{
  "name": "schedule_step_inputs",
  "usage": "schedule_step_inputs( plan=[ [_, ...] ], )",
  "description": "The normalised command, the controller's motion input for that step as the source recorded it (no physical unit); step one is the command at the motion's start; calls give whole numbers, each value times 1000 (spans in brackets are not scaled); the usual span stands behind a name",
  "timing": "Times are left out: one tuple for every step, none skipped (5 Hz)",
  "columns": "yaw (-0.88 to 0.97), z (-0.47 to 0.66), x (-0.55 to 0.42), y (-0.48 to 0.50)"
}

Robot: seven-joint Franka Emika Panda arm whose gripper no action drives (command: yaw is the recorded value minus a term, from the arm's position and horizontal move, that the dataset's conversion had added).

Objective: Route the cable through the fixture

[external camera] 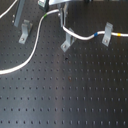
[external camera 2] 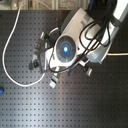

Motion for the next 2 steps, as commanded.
schedule_step_inputs(
  plan=[
    [17, -354, 292, -29],
    [94, -294, 287, -5]
  ],
)
